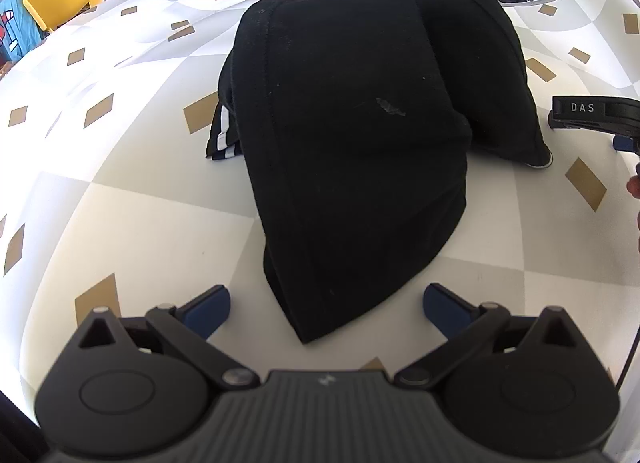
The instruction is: Fold clothes
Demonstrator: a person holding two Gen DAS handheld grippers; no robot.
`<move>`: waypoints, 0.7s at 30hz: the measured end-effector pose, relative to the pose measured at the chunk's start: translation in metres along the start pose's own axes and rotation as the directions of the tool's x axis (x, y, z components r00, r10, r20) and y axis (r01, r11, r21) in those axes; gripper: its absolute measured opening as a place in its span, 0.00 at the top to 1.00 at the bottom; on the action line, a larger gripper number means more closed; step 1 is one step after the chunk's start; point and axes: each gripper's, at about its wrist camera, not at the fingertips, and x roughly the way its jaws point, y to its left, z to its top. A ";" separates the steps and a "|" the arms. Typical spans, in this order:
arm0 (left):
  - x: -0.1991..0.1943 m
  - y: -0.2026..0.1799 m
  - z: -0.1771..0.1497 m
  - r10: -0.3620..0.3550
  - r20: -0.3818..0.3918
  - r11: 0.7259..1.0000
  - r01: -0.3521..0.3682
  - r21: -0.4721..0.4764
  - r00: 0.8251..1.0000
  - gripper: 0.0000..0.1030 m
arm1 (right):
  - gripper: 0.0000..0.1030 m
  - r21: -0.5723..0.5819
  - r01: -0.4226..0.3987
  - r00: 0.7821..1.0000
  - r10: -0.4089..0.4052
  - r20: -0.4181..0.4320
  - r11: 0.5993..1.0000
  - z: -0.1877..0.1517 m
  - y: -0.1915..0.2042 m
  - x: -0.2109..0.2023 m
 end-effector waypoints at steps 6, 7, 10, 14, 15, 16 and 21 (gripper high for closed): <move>-0.002 -0.001 -0.003 -0.002 0.006 1.000 0.002 -0.004 1.000 0.00 | 0.08 -0.026 -0.034 0.997 0.032 -0.077 0.999 -0.007 0.006 -0.013; -0.002 -0.002 -0.004 -0.003 0.006 1.000 0.003 -0.004 1.000 0.00 | 0.08 -0.030 -0.040 0.995 0.038 -0.089 0.999 -0.009 0.007 -0.015; -0.003 -0.002 -0.005 -0.005 0.007 1.000 0.005 -0.004 1.000 0.00 | 0.08 -0.039 -0.064 0.991 0.059 -0.121 0.997 -0.012 0.008 -0.021; -0.003 -0.003 -0.006 -0.006 0.010 1.000 0.006 -0.003 1.000 0.00 | 0.10 -0.010 -0.090 0.986 0.088 -0.141 0.996 -0.015 0.003 -0.028; -0.003 -0.004 -0.006 -0.006 0.011 1.000 0.006 -0.003 1.000 0.00 | 0.11 0.005 -0.096 0.985 0.095 -0.144 0.995 -0.016 0.001 -0.030; -0.004 -0.004 -0.007 -0.006 0.012 1.000 0.006 -0.003 1.000 0.00 | 0.11 0.024 -0.101 0.984 0.104 -0.147 0.995 -0.016 -0.002 -0.032; -0.005 -0.009 -0.009 -0.005 0.014 1.000 0.005 -0.003 1.000 0.00 | 0.12 0.088 -0.109 0.984 0.121 -0.135 0.990 -0.017 -0.010 -0.043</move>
